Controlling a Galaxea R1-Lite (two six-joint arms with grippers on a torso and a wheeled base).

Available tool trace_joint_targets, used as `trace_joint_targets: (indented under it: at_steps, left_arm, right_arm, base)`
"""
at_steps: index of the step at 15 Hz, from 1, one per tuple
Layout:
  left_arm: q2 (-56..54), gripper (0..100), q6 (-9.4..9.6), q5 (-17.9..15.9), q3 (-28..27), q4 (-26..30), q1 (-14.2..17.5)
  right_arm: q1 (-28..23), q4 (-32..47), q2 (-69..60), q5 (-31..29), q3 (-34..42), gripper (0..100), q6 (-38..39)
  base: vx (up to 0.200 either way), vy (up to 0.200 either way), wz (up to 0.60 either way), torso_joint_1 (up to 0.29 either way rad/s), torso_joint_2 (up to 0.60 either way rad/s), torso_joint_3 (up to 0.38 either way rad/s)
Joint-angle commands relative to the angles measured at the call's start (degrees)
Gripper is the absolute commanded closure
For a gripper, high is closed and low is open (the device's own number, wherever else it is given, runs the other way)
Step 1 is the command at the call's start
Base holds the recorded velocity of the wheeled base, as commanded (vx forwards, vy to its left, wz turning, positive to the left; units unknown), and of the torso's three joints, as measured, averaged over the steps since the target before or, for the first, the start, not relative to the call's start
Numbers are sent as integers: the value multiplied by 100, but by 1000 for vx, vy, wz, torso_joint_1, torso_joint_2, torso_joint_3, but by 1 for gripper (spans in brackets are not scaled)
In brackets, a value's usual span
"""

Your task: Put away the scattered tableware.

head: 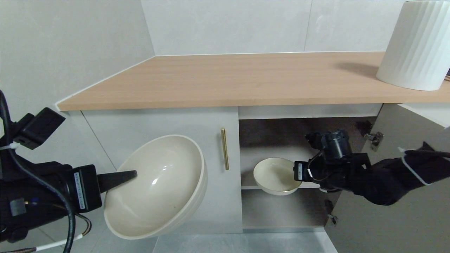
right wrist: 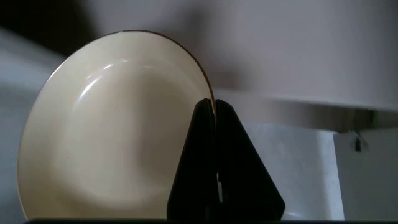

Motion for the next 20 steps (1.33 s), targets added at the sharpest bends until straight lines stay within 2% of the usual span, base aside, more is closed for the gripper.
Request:
trace_joint_targets:
  at_steps: [1, 3, 6, 9, 14, 20]
  left_arm:
    - [14, 100, 2, 0, 0, 1, 7]
    - [32, 100, 2, 0, 0, 1, 25]
    - [84, 100, 2, 0, 9, 1, 25]
    - [84, 100, 2, 0, 9, 1, 25]
    - [84, 100, 10, 0, 9, 1, 25]
    - [93, 100, 10, 0, 9, 1, 16]
  right_arm:
    - [-92, -42, 984, -125, -501, 100, -10]
    - [-233, -200, 1450, -512, -818, 100, -2]
    - [-347, -385, 1749, -670, -1046, 100, 60]
    - [-523, -385, 2135, -1171, -1521, 100, 104]
    - [-681, -385, 2504, -1619, -1978, 100, 113]
    - [-751, -385, 2768, -1883, -2294, 100, 104]
  base:
    - [0, 0, 0, 0, 0, 0]
    - [0, 0, 0, 0, 0, 0]
    - [0, 0, 0, 0, 0, 0]
    - [0, 0, 0, 0, 0, 0]
    - [0, 0, 0, 0, 0, 0]
    - [0, 0, 0, 0, 0, 0]
